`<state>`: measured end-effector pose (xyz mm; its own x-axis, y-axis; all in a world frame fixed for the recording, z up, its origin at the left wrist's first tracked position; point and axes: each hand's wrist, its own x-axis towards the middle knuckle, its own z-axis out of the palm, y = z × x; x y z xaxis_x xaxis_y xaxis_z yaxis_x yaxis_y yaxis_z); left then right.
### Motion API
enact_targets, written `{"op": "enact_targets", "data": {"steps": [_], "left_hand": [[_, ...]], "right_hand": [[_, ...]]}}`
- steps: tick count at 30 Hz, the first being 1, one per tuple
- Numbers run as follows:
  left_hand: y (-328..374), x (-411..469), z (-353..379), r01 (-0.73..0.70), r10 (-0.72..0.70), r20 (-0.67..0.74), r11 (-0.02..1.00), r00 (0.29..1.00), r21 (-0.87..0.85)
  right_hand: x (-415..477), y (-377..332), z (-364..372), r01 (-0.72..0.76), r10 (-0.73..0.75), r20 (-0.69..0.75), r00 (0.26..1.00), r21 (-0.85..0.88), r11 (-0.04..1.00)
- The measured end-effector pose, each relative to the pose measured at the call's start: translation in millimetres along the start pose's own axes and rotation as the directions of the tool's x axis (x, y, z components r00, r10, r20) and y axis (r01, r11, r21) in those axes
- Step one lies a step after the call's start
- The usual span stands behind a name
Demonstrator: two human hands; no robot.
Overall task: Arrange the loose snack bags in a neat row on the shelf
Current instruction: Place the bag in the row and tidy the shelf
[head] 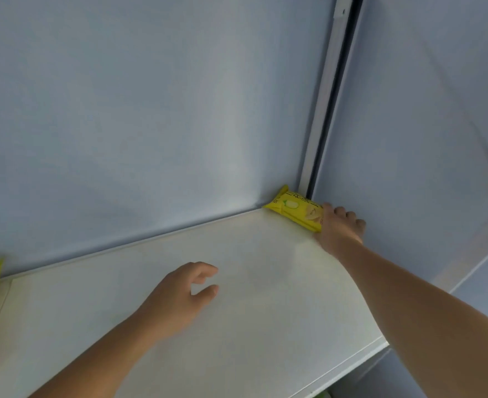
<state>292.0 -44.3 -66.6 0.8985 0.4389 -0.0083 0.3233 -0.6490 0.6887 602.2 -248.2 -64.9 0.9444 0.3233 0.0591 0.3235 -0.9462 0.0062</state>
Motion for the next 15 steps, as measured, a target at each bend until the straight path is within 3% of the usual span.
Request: {"op": "enact_targets", "data": {"steps": [3,5,6,8,10,11,13,15], "left_hand": [[1,6,-2,0.011,-0.011,0.004,0.999,1.000,-0.032],[1,12,-6,0.029,-0.030,-0.014,0.995,0.999,-0.100],[3,15,-8,0.033,-0.038,-0.029,0.989,0.999,-0.146],[10,20,-15,0.041,-0.057,-0.047,0.956,0.997,-0.290],[21,21,-24,0.066,-0.079,-0.006,0.868,0.997,-0.492],[25,21,-29,0.074,-0.072,0.027,0.820,0.997,-0.567],[28,20,-36,0.063,-0.016,0.078,0.757,0.997,-0.651],[29,14,-42,0.034,0.066,0.113,0.700,0.991,-0.713]], "right_hand": [[-10,-9,1,0.027,-0.011,-0.067,0.998,0.250,0.968],[-27,-24,-7,0.031,-0.018,-0.028,0.999,0.548,0.836],[-39,-33,-13,0.014,-0.042,0.021,0.999,0.725,0.689],[-72,-53,-27,-0.070,-0.128,0.105,0.986,0.965,0.253],[-107,-68,-34,-0.216,-0.300,0.167,0.939,0.967,-0.138],[-124,-75,-35,-0.296,-0.414,0.171,0.894,0.920,-0.258],[-153,-88,-34,-0.400,-0.581,0.133,0.803,0.843,-0.360],[-175,-102,-29,-0.456,-0.660,0.112,0.742,0.807,-0.375]]}}
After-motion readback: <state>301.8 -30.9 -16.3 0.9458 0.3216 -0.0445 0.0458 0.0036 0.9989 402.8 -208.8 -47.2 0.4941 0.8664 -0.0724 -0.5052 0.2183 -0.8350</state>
